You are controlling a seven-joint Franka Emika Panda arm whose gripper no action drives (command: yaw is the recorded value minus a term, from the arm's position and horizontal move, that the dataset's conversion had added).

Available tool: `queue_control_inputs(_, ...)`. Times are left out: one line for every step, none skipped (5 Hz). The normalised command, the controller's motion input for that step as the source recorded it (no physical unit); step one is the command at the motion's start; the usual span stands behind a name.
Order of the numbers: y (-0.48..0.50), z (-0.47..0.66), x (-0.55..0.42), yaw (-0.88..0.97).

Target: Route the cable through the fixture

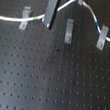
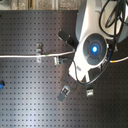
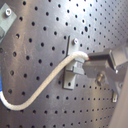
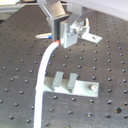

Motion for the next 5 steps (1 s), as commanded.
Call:
queue_control_inputs(0.012,0.01,0.009,0.01)
queue_control_inputs(0.243,0.0,-0.016,0.61)
queue_control_inputs(0.124,0.0,-0.086,0.83)
queue_control_inputs(0.114,0.02,-0.01,0.86)
queue_control_inputs(0.087,0.02,-0.049,0.91)
